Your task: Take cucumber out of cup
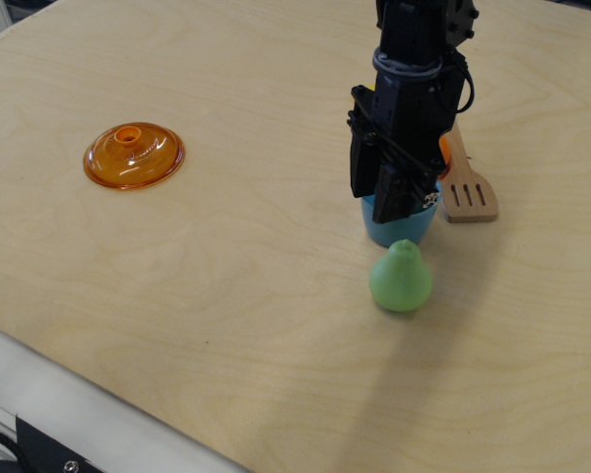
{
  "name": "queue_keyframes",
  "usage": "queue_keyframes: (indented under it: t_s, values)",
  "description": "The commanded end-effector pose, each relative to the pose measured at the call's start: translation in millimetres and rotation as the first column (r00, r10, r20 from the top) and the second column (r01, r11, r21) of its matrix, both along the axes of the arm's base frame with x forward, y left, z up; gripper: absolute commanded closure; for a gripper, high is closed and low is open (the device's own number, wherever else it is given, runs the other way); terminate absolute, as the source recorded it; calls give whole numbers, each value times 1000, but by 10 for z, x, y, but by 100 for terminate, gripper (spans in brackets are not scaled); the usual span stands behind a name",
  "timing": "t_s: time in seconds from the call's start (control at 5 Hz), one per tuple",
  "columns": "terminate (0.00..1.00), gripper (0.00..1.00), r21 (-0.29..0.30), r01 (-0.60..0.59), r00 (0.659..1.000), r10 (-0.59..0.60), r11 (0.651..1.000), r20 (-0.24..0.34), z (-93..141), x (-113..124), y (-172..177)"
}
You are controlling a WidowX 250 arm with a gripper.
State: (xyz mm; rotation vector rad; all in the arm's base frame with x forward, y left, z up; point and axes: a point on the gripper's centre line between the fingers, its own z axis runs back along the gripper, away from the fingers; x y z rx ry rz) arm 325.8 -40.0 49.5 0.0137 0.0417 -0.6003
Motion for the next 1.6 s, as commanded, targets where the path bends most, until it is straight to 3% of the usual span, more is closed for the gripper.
queue_keyframes:
  t_s: [0.0, 0.4, 0.6, 1.0, 1.2, 1.4]
  values:
    - [0, 100, -8, -21, 996, 22, 1000, 84, 464, 24, -22]
    - [0, 100, 37, -35, 993, 31, 999, 114, 912, -75, 71]
    - [0, 100, 25, -22, 994, 19, 999, 111, 1112, -201, 252]
    - [0, 100, 9, 51, 999, -51, 999, -1, 979, -501, 801]
    - [0, 100, -32, 216, 976, -216, 976, -4, 771, -545, 1026]
    - [0, 100, -31, 349, 937, -349, 937, -3, 596, -465, 1078]
